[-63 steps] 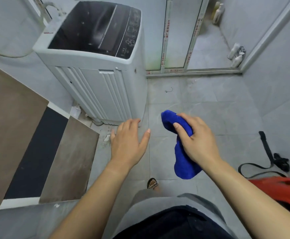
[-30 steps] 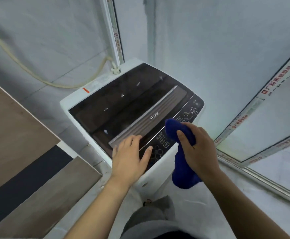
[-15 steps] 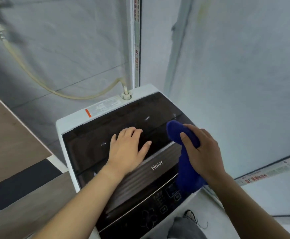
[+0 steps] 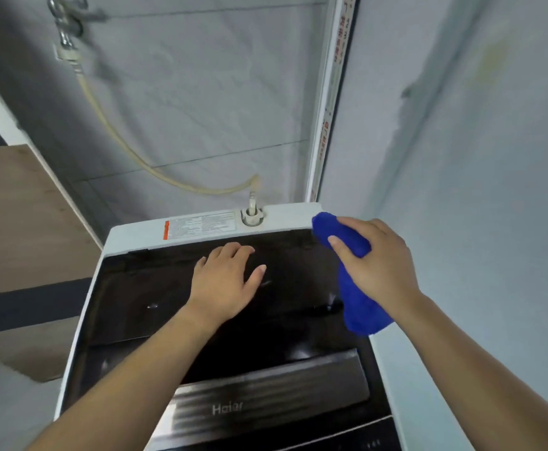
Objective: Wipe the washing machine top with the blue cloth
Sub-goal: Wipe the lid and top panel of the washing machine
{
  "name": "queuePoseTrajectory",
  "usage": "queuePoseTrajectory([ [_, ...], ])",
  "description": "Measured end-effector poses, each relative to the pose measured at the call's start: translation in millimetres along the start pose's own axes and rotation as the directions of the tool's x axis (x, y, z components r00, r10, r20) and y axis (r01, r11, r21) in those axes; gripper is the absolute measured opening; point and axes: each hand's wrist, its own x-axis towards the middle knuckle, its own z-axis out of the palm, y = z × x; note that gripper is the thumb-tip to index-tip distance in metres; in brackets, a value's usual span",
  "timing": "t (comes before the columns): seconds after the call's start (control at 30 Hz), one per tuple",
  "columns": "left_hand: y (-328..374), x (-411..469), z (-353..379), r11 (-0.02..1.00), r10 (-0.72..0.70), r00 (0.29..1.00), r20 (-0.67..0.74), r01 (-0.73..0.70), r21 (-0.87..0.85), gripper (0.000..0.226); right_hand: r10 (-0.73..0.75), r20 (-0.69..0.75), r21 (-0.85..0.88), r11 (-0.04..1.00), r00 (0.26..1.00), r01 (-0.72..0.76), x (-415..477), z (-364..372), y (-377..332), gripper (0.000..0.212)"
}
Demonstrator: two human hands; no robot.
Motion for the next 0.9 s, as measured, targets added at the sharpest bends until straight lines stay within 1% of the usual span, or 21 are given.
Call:
queuePoseTrajectory([
  [0.13, 13, 12, 21, 0.997, -0.061, 0.997, 0.040, 0.058, 0.054, 0.044, -0.068, 0.061, -0.033, 0.997, 0.996, 0.070, 60, 15, 26, 0.041],
  [0.2, 13, 21, 28, 0.991, -0.116, 0.992, 0.051, 0.112, 0.071, 0.045, -0.092, 0.132, -0.060, 0.993, 0.987, 0.100, 81, 37, 34, 0.044],
  [0.3, 11, 45, 33, 0.978, -0.202, 0.979, 0.031, 0.199, 0.065, 0.045, -0.114, 0.274, -0.185, 0.968, 0.955, 0.169, 100, 78, 41, 0.047],
  [0.37, 10, 61, 37, 0.966, -0.255, 0.967, 0.023, 0.254, 0.044, 0.046, -0.106, 0.331, -0.280, 0.938, 0.938, 0.205, 102, 99, 44, 0.050],
  [0.43, 6, 76, 45, 0.955, -0.295, 0.956, 0.007, 0.294, 0.035, 0.048, -0.080, 0.341, -0.324, 0.926, 0.937, 0.197, 101, 111, 49, 0.051],
  [0.5, 2, 88, 54, 0.943, -0.331, 0.943, -0.019, 0.331, 0.018, 0.052, -0.083, 0.350, -0.316, 0.927, 0.933, 0.201, 103, 115, 53, 0.052],
  [0.57, -4, 97, 65, 0.933, -0.361, 0.933, -0.013, 0.361, 0.002, 0.058, -0.102, 0.372, -0.302, 0.927, 0.923, 0.224, 107, 118, 56, 0.052],
  [0.67, -12, 100, 80, 0.933, -0.360, 0.932, -0.044, 0.361, -0.004, 0.063, -0.106, 0.380, -0.316, 0.918, 0.919, 0.237, 118, 123, 57, 0.050],
  [0.77, -15, 99, 86, 0.935, -0.355, 0.928, -0.111, 0.354, -0.033, 0.070, -0.075, 0.358, -0.310, 0.931, 0.931, 0.194, 136, 131, 55, 0.051],
  [0.83, -15, 100, 87, 0.930, -0.367, 0.922, -0.123, 0.363, -0.055, 0.070, -0.064, 0.368, -0.302, 0.935, 0.927, 0.184, 152, 137, 51, 0.052],
  [0.9, -15, 102, 85, 0.925, -0.378, 0.918, -0.115, 0.373, -0.066, 0.064, -0.066, 0.392, -0.272, 0.945, 0.918, 0.184, 165, 137, 48, 0.053],
])
